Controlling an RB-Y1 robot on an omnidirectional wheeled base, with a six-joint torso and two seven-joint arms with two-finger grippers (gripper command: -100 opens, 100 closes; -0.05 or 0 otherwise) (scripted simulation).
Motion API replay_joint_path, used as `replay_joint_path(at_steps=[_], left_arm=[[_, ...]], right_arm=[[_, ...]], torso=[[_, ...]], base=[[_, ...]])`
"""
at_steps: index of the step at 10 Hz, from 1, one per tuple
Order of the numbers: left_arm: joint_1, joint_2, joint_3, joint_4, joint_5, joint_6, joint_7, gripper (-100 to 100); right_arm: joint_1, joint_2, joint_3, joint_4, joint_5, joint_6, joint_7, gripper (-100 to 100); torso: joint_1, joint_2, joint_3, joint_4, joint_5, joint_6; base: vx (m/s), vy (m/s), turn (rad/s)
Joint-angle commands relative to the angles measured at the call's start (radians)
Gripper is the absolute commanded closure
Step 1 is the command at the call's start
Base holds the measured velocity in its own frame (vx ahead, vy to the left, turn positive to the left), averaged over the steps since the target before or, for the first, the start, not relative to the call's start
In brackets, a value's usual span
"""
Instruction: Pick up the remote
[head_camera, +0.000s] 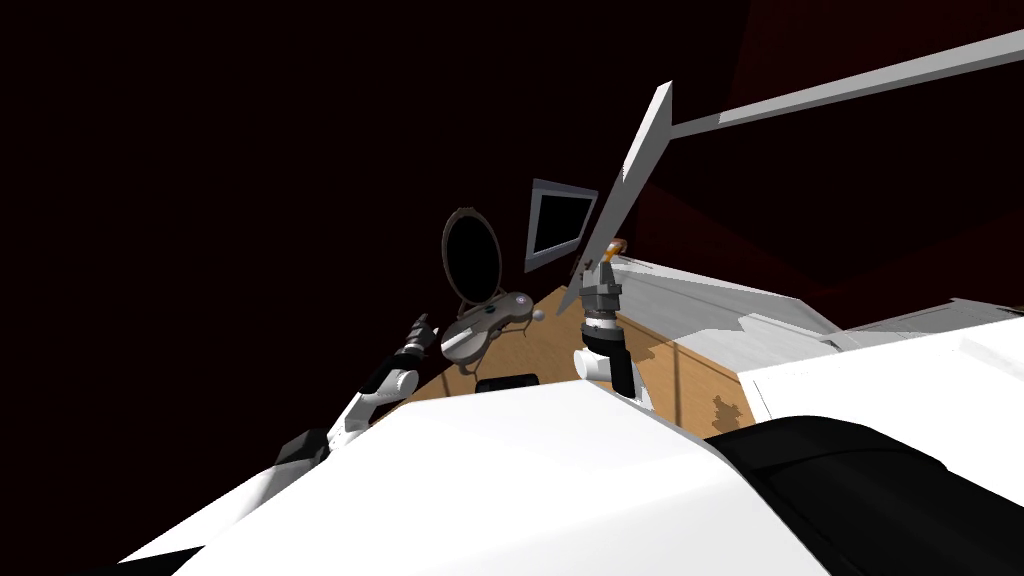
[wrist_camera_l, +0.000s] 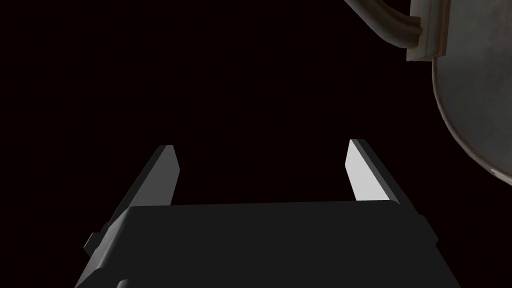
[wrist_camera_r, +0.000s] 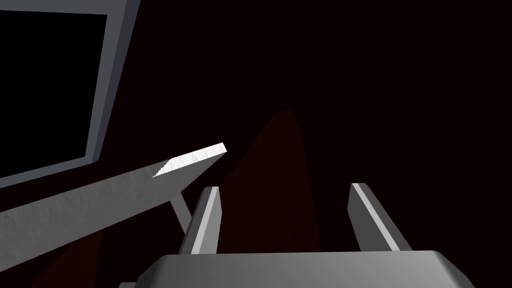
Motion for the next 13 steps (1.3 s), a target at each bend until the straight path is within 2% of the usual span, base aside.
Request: replay_joint_path(at_steps=[1, 2, 3, 4, 6, 7, 8, 9, 10, 11, 12, 13], left_arm=[[0.003, -0.003, 0.000, 0.012, 0.008, 0.050, -0.005, -100], [-0.003, 0.012, 0.000, 0.053, 0.034, 0.078, -0.007, -100], [-0.003, 0.012, 0.000, 0.053, 0.034, 0.102, -0.007, -100], [-0.010, 0.029, 0.000, 0.096, 0.060, 0.127, -0.009, -100], [-0.010, 0.029, 0.000, 0.096, 0.060, 0.154, -0.009, -100], [-0.017, 0.047, -0.001, 0.139, 0.086, 0.191, -0.012, -100], [-0.017, 0.047, -0.001, 0.139, 0.086, 0.207, -0.012, -100], [-0.024, 0.065, -0.003, 0.180, 0.112, 0.249, -0.014, -100], [-0.024, 0.065, -0.003, 0.182, 0.112, 0.259, -0.014, -100], [-0.031, 0.085, -0.006, 0.222, 0.137, 0.297, -0.017, -100], [-0.031, 0.085, -0.006, 0.226, 0.137, 0.311, -0.017, -100], [-0.038, 0.106, -0.009, 0.258, 0.163, 0.354, -0.020, -100]], right_arm=[[0.000, 0.000, 0.000, 0.000, 0.000, 0.000, 0.000, 0], [0.000, 0.000, 0.000, 0.000, 0.000, 0.000, 0.000, 0], [0.000, 0.000, 0.000, 0.000, 0.000, 0.000, 0.000, 0], [0.000, 0.000, 0.000, 0.000, 0.000, 0.000, 0.000, 0], [0.000, 0.000, 0.000, 0.000, 0.000, 0.000, 0.000, 0], [0.000, 0.000, 0.000, 0.000, 0.000, 0.000, 0.000, 0], [0.000, 0.000, 0.000, 0.000, 0.000, 0.000, 0.000, 0], [0.000, 0.000, 0.000, 0.000, 0.000, 0.000, 0.000, 0], [0.000, 0.000, 0.000, 0.000, 0.000, 0.000, 0.000, 0], [0.000, 0.000, 0.000, 0.000, 0.000, 0.000, 0.000, 0], [0.000, 0.000, 0.000, 0.000, 0.000, 0.000, 0.000, 0], [0.000, 0.000, 0.000, 0.000, 0.000, 0.000, 0.000, 0]], torso=[[0.000, 0.000, 0.000, 0.000, 0.000, 0.000], [0.000, 0.000, 0.000, 0.000, 0.000, 0.000], [0.001, -0.001, -0.001, 0.000, 0.000, 0.000], [0.000, -0.001, 0.000, 0.000, 0.000, 0.000], [-0.001, -0.001, -0.001, 0.000, 0.000, 0.000], [0.000, 0.000, 0.000, 0.000, 0.000, 0.000], [-0.001, -0.001, 0.000, 0.000, 0.000, 0.000], [-0.001, -0.001, -0.001, 0.000, 0.000, 0.000], [-0.002, -0.002, -0.001, 0.000, 0.000, 0.000], [-0.001, -0.002, -0.001, 0.000, 0.000, 0.000], [-0.001, -0.003, -0.002, -0.001, 0.000, 0.000], [-0.002, -0.002, -0.001, -0.001, 0.000, 0.000]], base=[[0.042, -0.014, 0.025], [0.061, -0.009, 0.024], [0.047, -0.013, 0.012], [0.054, -0.028, 0.017], [0.042, -0.027, 0.007], [0.049, -0.036, 0.005], [0.059, -0.032, 0.006], [0.082, -0.043, 0.000], [0.073, -0.038, 0.003], [0.089, -0.036, -0.008], [0.072, -0.045, -0.007], [0.089, -0.049, -0.012]])
